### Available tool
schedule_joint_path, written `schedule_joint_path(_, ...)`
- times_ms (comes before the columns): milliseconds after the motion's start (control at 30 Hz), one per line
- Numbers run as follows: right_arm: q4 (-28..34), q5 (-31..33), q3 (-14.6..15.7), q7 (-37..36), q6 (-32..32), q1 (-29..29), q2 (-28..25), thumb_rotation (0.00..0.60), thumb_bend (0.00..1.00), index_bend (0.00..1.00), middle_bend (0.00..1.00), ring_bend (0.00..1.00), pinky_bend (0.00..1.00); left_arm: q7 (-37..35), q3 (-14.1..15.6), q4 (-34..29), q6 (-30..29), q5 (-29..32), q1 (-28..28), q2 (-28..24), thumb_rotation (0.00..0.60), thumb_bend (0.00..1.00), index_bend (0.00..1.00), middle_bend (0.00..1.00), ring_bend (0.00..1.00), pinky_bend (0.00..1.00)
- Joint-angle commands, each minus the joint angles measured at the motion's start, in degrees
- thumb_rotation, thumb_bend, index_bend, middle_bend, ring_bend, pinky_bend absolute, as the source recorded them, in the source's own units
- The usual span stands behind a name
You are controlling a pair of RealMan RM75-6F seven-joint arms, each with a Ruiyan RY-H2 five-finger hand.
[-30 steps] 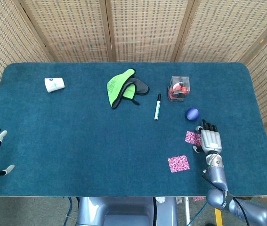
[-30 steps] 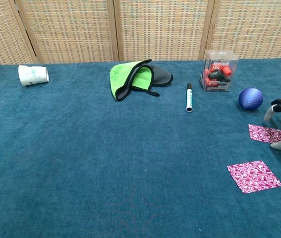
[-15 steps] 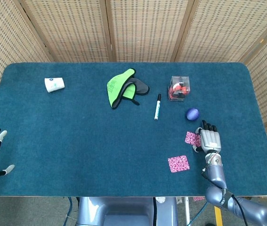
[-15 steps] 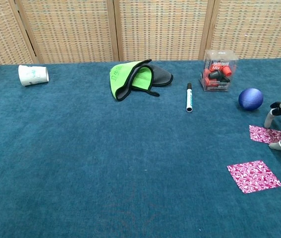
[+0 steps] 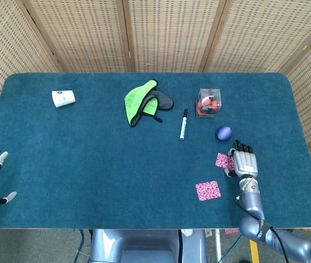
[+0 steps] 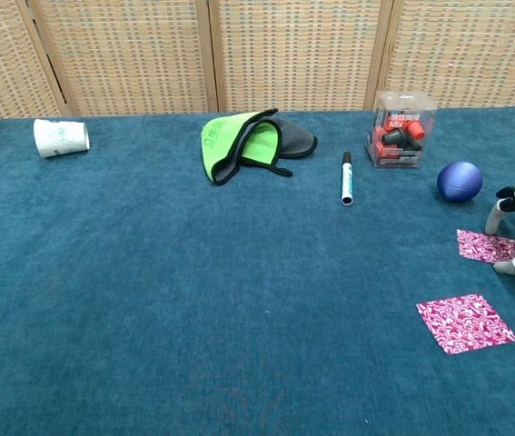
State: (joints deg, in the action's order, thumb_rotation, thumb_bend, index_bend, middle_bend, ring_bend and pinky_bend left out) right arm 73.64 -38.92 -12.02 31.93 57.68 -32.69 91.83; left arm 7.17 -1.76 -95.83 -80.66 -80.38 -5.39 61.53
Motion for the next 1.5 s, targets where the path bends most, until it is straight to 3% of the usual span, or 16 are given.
schedule_joint_path(33, 0.2, -0.3, 0.2, -0.2, 0.1, 0.2, -0.4, 0.6, 0.34, 0.45, 0.0, 0.0, 0.05, 0.0, 0.0, 0.0, 0.0, 0.0, 0.0, 0.0, 0.6, 0.0, 0.0, 0.0, 0.0, 0.0)
schedule_joint_path(733, 2.1, -3.1, 1.2, -1.8, 0.8, 0.9, -2.1, 0.6, 0.34, 0.45, 0.0, 0.0, 0.05, 0.1, 0.0, -0.1, -0.1, 0.0, 0.0, 0.0, 0.6, 0.0, 0.0, 0.0, 0.0, 0.0)
schedule_joint_path(1033, 7.1, -7.4, 2.4, -4.0, 2.1, 2.3, -5.8, 0.6, 0.34, 0.45, 0.0, 0.0, 0.05, 0.1, 0.0, 0.0, 0.0, -0.1, 0.0, 0.0, 0.6, 0.0, 0.0, 0.0, 0.0, 0.0)
schedule_joint_path(1500, 19.4, -21.1, 8.8, -5.0, 5.3, 5.1, -11.2, 0.6, 0.34, 0.45, 0.0, 0.0, 0.05, 0.1, 0.1, 0.0, -0.1, -0.2, 0.0, 0.0, 0.6, 0.0, 0.0, 0.0, 0.0, 0.0)
